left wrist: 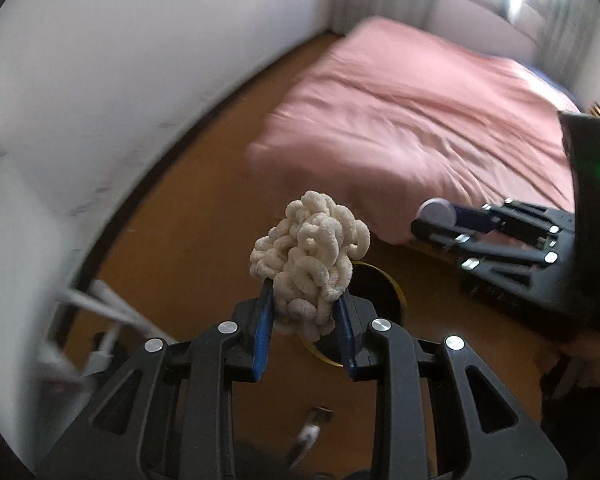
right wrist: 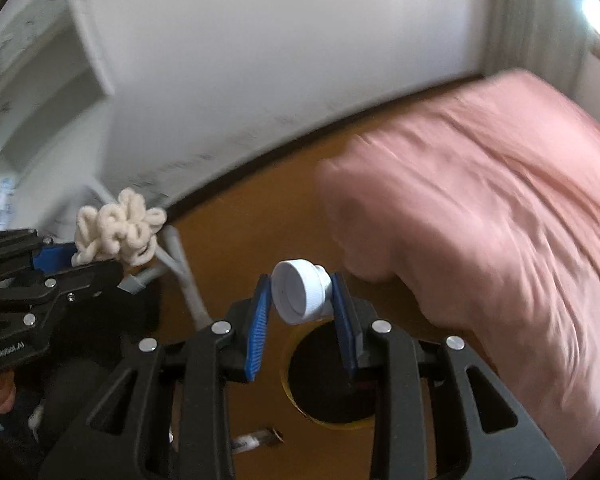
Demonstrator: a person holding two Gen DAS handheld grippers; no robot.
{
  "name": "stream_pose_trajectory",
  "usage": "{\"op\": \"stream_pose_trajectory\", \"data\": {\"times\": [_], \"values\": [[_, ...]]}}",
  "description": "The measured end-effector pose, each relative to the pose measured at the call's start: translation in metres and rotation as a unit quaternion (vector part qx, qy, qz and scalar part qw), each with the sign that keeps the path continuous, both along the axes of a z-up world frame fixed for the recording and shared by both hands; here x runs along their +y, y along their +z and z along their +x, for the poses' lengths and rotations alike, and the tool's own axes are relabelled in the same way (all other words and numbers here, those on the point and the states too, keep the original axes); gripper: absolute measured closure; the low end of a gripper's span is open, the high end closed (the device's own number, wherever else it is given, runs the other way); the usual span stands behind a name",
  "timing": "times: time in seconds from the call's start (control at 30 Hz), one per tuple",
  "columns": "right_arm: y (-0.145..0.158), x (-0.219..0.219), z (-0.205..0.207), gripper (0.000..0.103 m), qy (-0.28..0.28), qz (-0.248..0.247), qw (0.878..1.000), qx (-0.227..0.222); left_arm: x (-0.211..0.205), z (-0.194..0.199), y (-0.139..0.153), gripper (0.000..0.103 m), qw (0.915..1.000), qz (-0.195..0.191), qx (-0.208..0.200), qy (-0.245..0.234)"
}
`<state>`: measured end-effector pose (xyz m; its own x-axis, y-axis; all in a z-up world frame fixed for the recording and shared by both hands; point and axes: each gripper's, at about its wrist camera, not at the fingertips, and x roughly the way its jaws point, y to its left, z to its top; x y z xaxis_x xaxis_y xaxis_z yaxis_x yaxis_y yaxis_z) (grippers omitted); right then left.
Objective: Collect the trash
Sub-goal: 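Carry cap and cereal rings over the black bin and open both tools, then grasp the blue-white wrapper with the right tool while the left tool grasps the pink box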
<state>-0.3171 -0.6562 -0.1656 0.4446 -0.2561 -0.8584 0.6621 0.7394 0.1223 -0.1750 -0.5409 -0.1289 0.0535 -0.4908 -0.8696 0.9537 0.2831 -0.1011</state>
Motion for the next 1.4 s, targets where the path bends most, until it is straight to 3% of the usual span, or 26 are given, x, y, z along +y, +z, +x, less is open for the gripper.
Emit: {"op": "stream_pose_trajectory", "data": {"times": [0.13,0.17,0.2,0.33,0.5,0.73,0.83,0.9,0.97,1.0,1.2,1.4], "values": [[-0.046,-0.014,-0.033,0.072,-0.022,0.033,0.999,0.029,-0.044,-0.033,-0.055,0.076,0.9964,0.066,0.037,-0.038],[-0.056,-0.014,-0.036,0.072,-0.026,0.041,0.998,0.034,-0.054,-0.032,-0.07,0.076,0.9913,0.08,0.1,-0.029],[-0.066,-0.016,-0.041,0.072,-0.03,0.049,0.998,0.037,-0.058,-0.034,-0.079,0.076,0.9892,0.086,0.116,-0.025],[-0.098,-0.018,-0.051,0.072,-0.04,0.077,0.995,0.044,-0.072,-0.048,-0.107,0.076,0.9884,0.117,0.093,-0.029],[-0.12,-0.023,-0.053,0.072,-0.045,0.097,0.993,0.047,-0.087,-0.04,-0.145,0.076,0.9787,0.16,0.128,-0.009],[-0.13,-0.025,-0.044,0.072,-0.042,0.112,0.992,0.049,-0.089,-0.036,-0.153,0.075,0.9761,0.176,0.128,-0.003],[-0.13,-0.026,-0.042,0.072,-0.042,0.111,0.992,0.047,-0.088,-0.034,-0.153,0.068,0.976,0.176,0.128,-0.001],[-0.13,-0.029,-0.042,0.067,-0.044,0.113,0.992,0.047,-0.09,-0.033,-0.154,0.05,0.9754,0.179,0.128,0.006],[-0.128,-0.031,-0.045,0.052,-0.049,0.109,0.992,0.049,-0.089,-0.03,-0.152,0.047,0.976,0.176,0.128,0.015],[-0.128,-0.031,-0.046,0.049,-0.049,0.11,0.992,0.047,-0.089,-0.028,-0.152,0.043,0.976,0.174,0.129,0.021],[-0.124,-0.032,-0.05,0.047,-0.058,0.105,0.992,0.048,-0.087,-0.026,-0.151,0.041,0.975,0.171,0.139,0.024],[-0.098,-0.034,-0.046,0.04,-0.062,0.08,0.994,0.039,-0.08,-0.016,-0.127,0.03,0.9829,0.115,0.137,0.043]]}}
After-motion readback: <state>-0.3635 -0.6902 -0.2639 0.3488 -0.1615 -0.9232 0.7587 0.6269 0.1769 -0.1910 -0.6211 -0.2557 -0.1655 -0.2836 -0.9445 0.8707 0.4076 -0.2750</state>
